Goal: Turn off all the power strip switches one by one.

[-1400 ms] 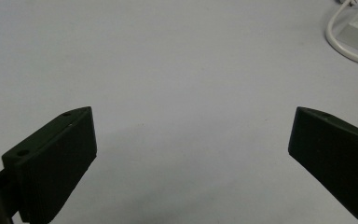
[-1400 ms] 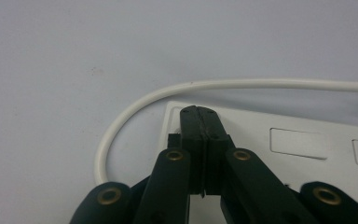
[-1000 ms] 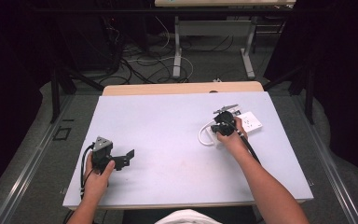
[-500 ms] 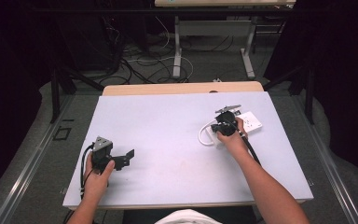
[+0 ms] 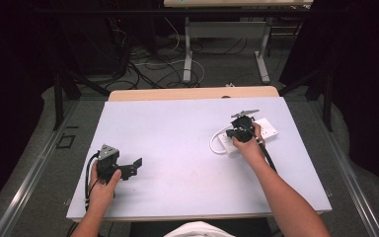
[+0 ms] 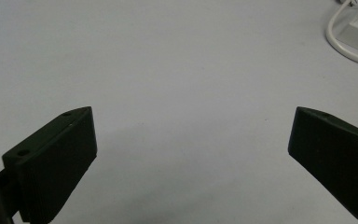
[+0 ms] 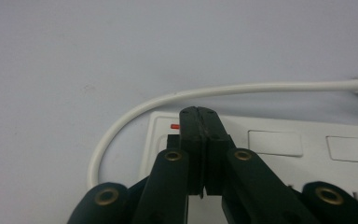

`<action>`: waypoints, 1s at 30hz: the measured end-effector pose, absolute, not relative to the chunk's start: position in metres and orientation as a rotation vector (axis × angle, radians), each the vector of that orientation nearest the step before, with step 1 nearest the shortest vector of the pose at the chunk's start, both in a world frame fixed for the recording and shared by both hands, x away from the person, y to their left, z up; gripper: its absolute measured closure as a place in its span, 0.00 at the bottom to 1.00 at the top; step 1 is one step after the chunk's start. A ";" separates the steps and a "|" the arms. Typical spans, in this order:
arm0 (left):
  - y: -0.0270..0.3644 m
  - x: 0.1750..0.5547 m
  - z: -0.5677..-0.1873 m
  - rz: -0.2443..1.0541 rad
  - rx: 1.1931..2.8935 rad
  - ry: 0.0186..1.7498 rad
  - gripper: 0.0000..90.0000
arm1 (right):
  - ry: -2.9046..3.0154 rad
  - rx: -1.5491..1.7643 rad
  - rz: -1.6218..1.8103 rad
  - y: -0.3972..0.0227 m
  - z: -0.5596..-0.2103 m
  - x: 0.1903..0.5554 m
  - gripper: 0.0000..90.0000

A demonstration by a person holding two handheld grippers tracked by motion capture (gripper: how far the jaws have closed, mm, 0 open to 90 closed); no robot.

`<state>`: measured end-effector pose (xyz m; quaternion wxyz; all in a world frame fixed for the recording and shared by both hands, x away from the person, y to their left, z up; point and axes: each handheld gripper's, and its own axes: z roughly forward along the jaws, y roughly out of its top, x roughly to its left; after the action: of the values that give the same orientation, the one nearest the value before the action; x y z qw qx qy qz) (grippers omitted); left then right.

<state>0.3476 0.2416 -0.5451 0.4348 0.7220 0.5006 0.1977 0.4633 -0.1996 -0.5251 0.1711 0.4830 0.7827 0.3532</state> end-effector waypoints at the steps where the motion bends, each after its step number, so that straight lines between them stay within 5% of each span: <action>1: 0.242 0.348 -0.545 0.492 1.798 1.246 0.01 | 2.216 1.377 1.007 -0.202 -0.525 0.464 0.99; 30: 0.242 0.348 -0.545 0.485 1.807 1.248 0.01 | 2.077 1.548 0.976 -0.235 -0.525 0.479 0.98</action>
<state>0.3478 0.2416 -0.5454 0.4317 0.7248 0.5005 0.1944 0.4788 -0.2353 -0.5250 0.1858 0.5494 0.7374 0.3463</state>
